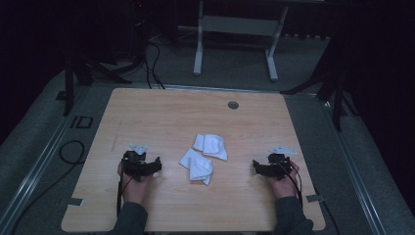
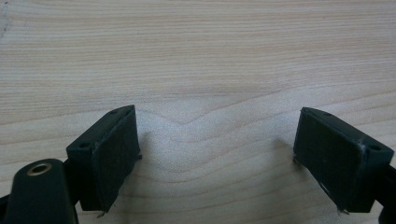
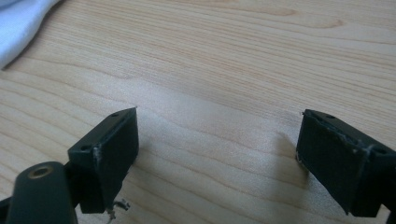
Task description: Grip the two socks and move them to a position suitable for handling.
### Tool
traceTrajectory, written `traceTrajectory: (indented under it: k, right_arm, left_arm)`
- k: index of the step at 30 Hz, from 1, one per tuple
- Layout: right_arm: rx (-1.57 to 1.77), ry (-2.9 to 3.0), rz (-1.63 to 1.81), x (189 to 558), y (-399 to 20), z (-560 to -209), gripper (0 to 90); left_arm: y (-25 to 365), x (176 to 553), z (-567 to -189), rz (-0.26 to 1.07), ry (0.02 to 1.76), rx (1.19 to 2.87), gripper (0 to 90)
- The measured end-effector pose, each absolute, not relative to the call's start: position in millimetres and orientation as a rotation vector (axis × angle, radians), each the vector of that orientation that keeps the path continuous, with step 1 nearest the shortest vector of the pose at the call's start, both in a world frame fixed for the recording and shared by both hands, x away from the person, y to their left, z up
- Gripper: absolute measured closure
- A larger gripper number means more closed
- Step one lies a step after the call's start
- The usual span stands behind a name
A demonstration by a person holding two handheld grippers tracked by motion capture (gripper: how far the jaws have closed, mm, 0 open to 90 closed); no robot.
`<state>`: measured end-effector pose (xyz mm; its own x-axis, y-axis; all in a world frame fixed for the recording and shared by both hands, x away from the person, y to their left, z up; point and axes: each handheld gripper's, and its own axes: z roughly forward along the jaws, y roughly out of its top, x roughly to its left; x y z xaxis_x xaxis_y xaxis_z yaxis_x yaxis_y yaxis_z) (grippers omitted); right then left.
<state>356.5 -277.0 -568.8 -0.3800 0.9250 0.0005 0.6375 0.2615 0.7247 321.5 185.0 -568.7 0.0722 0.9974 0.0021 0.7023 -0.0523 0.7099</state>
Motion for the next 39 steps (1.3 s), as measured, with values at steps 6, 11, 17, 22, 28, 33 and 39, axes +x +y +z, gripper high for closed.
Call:
traceTrajectory:
  k: [6, 11, 17, 22, 28, 33, 39]
  right_arm:
    - [1.416, 2.112, 0.906, 356.5, -277.0, -568.8, 13.0]
    - [1.416, 2.112, 0.906, 356.5, -277.0, -568.8, 13.0]
    - [1.415, 2.112, 0.907, 356.4, -277.0, -568.8, 13.1]
    - [1.42, 2.097, 0.913, 355.4, -277.1, -568.4, 18.4]
    - [1.425, 2.102, 0.899, 351.6, -273.3, -565.0, 31.5]
    - [1.399, 2.122, 0.858, 346.3, -269.5, -560.2, 43.5]
    - [1.358, 2.147, 0.869, 341.5, -266.5, -555.2, 48.9]
  left_arm:
    - [184.9, 321.5, -568.7, 0.704, 1.686, 1.811, 14.1]
    - [184.9, 321.5, -568.7, 0.705, 1.686, 1.811, 14.1]
    - [184.7, 321.6, -568.8, 0.706, 1.687, 1.81, 14.1]
    - [184.7, 321.6, -568.8, 0.705, 1.686, 1.809, 14.1]
    - [184.7, 321.6, -568.7, 0.704, 1.685, 1.811, 14.1]
    - [184.7, 321.6, -568.7, 0.704, 1.686, 1.811, 14.1]
    - [184.6, 321.5, -568.7, 0.702, 1.684, 1.812, 14.1]
